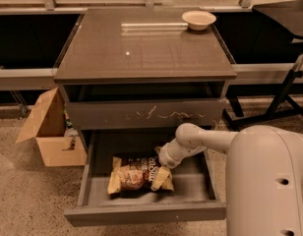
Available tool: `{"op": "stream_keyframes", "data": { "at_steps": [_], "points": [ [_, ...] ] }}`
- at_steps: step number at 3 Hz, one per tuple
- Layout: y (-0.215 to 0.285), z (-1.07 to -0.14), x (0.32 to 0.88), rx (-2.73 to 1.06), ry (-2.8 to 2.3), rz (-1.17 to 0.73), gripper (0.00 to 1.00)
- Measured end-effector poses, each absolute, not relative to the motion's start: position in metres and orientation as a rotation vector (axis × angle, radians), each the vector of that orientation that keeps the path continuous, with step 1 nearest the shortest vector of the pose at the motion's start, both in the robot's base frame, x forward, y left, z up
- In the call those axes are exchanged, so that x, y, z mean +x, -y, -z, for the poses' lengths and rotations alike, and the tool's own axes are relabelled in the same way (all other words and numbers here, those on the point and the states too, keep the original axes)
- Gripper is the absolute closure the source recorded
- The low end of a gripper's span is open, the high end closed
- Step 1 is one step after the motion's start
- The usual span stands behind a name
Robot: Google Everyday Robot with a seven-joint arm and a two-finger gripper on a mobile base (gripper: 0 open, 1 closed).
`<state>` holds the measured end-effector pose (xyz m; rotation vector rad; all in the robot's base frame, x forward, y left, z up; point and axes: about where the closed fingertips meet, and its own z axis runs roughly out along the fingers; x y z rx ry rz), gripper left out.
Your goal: Pick brown chip bag from middle drawer and place on counter
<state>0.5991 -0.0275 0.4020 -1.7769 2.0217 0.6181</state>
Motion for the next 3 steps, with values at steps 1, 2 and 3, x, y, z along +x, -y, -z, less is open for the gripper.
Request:
{"op": "stream_keyframes", "data": {
  "at_steps": [1,2,3],
  "points": [
    [0.0287,-0.3941,0.6029,-1.775,-2.022,-0.628,0.00],
    [0.0290,-0.3864,0.6042,-1.776,-2.030,-0.634,0.17],
    [0.0290,-0.3864,0.6042,-1.776,-2.030,-0.634,0.40]
  ]
}}
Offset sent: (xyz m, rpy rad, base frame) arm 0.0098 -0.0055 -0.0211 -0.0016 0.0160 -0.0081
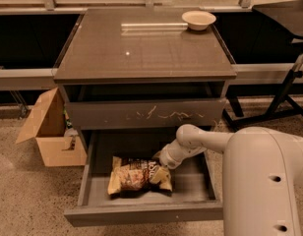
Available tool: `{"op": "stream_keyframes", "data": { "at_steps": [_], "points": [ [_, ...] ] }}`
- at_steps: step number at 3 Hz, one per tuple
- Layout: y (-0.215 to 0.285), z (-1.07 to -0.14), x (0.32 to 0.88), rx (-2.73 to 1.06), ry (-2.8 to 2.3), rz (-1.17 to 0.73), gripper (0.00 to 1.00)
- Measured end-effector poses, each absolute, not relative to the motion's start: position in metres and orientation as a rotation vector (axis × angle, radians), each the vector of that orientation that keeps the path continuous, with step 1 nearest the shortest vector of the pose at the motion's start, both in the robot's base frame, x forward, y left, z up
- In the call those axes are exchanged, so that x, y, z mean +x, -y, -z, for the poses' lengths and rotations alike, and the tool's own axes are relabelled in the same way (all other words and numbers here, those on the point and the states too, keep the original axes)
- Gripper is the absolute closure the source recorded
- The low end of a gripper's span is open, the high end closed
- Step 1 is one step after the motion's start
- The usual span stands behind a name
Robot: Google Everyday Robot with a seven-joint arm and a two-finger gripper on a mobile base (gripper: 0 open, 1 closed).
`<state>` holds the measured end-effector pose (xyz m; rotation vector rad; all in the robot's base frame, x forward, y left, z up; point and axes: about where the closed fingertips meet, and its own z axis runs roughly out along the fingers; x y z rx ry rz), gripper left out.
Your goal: Pick brown chip bag from middle drawer and place on counter
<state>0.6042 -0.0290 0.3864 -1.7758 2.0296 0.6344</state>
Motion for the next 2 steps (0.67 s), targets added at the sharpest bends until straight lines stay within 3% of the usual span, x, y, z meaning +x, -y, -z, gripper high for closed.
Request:
{"op": "stream_keyframes", "data": {
  "at_steps": [2],
  "points": [
    [0.034,-0.431,0.590,-1.745,-1.905,-0.668,0.86]
  ]
}}
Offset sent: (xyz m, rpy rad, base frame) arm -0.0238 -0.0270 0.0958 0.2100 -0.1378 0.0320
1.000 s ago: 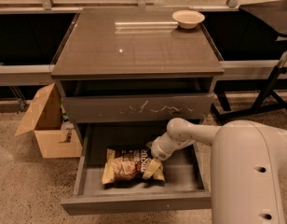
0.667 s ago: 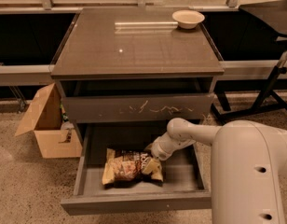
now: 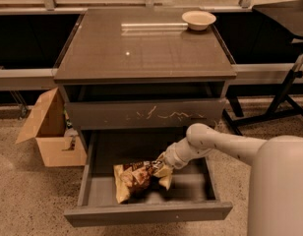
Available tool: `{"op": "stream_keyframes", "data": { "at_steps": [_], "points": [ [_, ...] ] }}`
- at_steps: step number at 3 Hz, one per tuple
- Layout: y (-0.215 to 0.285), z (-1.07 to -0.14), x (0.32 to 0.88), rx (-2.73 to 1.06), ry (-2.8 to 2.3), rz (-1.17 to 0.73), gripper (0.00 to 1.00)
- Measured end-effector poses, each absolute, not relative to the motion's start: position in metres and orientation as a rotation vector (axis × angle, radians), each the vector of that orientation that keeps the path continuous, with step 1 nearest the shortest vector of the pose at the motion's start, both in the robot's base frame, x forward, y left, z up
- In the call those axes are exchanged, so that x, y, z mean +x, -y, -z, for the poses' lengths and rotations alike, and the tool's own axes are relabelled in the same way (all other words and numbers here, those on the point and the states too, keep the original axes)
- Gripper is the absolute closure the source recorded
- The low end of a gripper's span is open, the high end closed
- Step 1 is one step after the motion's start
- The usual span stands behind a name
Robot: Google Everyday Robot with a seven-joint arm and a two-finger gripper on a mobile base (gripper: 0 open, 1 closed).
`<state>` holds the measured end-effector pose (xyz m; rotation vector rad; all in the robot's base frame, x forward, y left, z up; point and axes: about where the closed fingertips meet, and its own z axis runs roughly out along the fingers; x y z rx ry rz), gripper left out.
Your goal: Pick brown chip bag from middle drawer and place on counter
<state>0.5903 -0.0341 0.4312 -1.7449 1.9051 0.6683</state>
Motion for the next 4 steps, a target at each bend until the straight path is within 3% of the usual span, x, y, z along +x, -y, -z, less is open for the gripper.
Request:
{"op": "stream_keyframes", "data": {
  "at_steps": [1,2,4],
  "points": [
    [0.050,-0.478,0.579,-1.706,-1.805,-0.662,1.00],
    [0.068,-0.525,0.570,-1.656,-1.704,-0.647,1.00],
    [0.069,-0.530,0.569,-1.667,-1.711,-0.637,1.00]
  ]
}}
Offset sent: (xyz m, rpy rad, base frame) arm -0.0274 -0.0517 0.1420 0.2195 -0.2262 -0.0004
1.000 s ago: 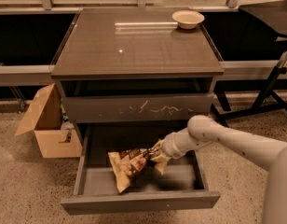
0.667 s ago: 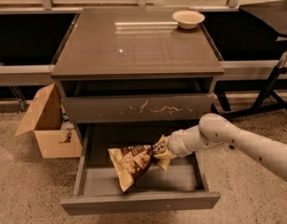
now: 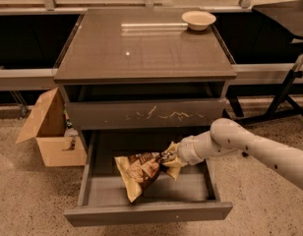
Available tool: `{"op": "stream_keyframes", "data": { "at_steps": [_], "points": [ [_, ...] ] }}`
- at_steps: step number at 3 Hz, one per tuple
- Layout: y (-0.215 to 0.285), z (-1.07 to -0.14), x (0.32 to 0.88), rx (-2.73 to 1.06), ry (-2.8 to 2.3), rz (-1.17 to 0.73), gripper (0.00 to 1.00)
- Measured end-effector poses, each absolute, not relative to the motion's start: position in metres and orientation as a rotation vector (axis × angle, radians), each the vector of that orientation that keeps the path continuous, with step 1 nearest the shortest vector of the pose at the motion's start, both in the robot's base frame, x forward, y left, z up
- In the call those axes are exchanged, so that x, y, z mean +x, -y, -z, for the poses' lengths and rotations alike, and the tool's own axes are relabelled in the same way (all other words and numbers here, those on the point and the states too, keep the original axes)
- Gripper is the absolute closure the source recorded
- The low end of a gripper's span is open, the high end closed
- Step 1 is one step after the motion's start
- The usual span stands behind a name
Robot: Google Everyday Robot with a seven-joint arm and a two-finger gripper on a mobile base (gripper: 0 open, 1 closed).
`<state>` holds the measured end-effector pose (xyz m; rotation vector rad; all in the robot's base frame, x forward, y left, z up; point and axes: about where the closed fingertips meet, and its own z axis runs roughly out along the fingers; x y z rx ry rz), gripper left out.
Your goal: Pick brown chip bag from middle drawer and place on counter
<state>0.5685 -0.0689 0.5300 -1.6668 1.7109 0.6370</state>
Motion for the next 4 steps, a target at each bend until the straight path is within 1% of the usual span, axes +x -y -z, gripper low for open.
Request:
{"op": "stream_keyframes", "data": {
  "at_steps": [2,3,4],
  "points": [
    [0.099,-0.617,0.560,-1.726,-1.738,-0.374,1.00],
    [0.107,-0.656,0.558,-1.745,-1.726,-0.265,1.00],
    [0.107,-0.656,0.558,-1.745,-1.726,-0.264,1.00]
  ]
}}
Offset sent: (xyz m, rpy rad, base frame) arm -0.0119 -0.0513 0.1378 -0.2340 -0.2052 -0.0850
